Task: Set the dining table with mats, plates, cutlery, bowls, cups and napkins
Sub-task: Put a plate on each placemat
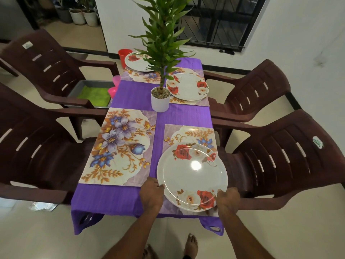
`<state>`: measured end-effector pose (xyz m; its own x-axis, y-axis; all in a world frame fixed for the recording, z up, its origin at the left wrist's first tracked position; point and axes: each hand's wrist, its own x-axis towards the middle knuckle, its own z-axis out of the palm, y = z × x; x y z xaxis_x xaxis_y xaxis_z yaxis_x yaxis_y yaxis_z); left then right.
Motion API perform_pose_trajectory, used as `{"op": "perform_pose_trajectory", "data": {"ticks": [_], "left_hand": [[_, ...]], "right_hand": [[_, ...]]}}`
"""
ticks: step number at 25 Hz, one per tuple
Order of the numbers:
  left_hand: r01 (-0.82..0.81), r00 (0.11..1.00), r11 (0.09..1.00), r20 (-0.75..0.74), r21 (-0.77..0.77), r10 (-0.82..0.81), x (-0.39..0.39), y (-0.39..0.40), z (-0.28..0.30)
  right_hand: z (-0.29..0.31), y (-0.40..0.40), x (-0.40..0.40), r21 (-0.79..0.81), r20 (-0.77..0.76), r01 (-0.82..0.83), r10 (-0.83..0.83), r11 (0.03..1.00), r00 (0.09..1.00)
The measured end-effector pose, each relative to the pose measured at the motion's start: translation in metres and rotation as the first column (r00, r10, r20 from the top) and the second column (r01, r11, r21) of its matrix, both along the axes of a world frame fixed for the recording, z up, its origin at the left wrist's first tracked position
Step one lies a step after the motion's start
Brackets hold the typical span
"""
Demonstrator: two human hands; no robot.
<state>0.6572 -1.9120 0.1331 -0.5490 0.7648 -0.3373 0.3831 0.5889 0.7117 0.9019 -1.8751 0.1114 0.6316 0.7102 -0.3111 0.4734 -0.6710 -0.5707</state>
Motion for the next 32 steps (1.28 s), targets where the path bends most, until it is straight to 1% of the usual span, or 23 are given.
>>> {"op": "perform_pose_trajectory", "data": {"ticks": [4,7,9,12,15,18,21,24,27,32], "left_hand": [[-0.029,0.993,1.0,0.119,0.01,0.027,-0.005,0.004,0.002],[-0.011,0.992,0.999,0.127,0.045,0.006,-0.014,0.01,0.006],[-0.037,0.992,0.997,0.121,0.073,0.028,-0.029,0.018,0.012],[-0.13,0.991,0.99,0.05,0.061,0.127,-0.072,0.033,0.023],[-0.212,0.977,0.977,-0.01,0.024,0.212,-0.128,0.04,0.023],[-0.283,0.959,0.959,-0.004,0.03,0.283,-0.188,0.055,0.024],[-0.265,0.964,0.964,0.033,0.023,0.264,-0.24,0.075,0.02],[-0.219,0.975,0.976,0.027,0.0,0.219,-0.285,0.098,0.008],[-0.16,0.987,0.986,0.017,-0.051,0.162,-0.31,0.118,-0.005],[-0.106,0.992,0.989,0.052,-0.106,0.112,-0.327,0.131,-0.022]], "right_hand": [[0.003,0.001,0.0,0.057,-0.107,0.068,-0.062,0.996,0.992],[0.012,0.011,-0.013,0.131,-0.121,0.097,-0.081,0.987,0.989],[0.022,0.023,-0.032,0.161,-0.15,0.091,-0.067,0.983,0.986],[0.033,0.05,-0.074,0.199,-0.196,0.003,0.037,0.98,0.98],[0.039,0.072,-0.127,0.166,-0.238,-0.116,0.154,0.979,0.959],[0.04,0.096,-0.184,0.147,-0.252,-0.199,0.231,0.969,0.94],[0.034,0.115,-0.232,0.119,-0.256,-0.265,0.287,0.957,0.923],[0.019,0.126,-0.271,0.06,-0.241,-0.254,0.261,0.965,0.935],[0.005,0.131,-0.293,0.0,-0.182,-0.229,0.225,0.974,0.957],[0.003,0.127,-0.31,-0.022,-0.147,-0.187,0.182,0.982,0.972]]}}
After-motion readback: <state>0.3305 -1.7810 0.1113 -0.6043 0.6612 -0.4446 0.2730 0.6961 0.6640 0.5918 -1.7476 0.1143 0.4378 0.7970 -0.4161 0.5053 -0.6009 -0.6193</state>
